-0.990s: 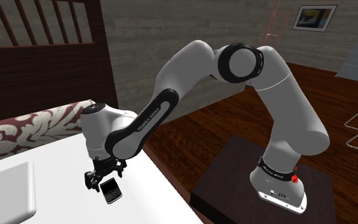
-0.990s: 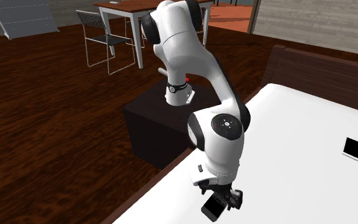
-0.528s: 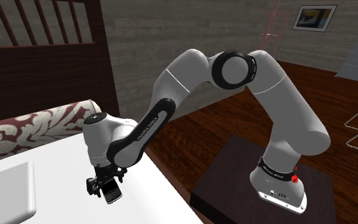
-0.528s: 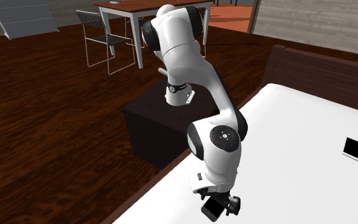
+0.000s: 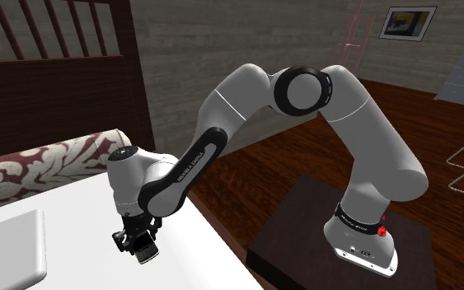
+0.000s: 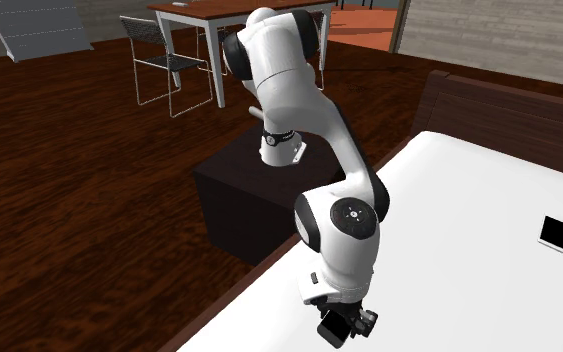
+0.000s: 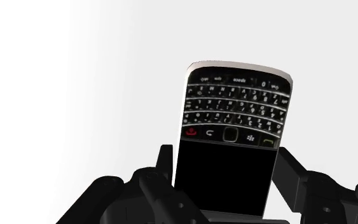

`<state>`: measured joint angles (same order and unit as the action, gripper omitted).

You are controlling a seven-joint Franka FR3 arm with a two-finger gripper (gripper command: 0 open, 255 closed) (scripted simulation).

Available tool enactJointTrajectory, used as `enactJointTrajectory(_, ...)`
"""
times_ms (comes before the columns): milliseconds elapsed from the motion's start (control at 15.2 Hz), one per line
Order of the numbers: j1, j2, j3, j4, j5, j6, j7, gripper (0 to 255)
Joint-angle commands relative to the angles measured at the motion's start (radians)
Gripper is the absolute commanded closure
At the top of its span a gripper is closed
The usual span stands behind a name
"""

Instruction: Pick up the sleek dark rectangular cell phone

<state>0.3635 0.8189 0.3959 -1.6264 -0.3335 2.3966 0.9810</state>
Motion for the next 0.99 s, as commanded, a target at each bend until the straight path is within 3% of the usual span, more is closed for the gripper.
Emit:
enactJointTrajectory(0,-0.001,0.001,-0.001,0.000,0.000,0.000,-0.001,255)
enactJointTrajectory(924,-0.030,-0.118,0.042,-0.017,0.042,-0.101,-0.017,255)
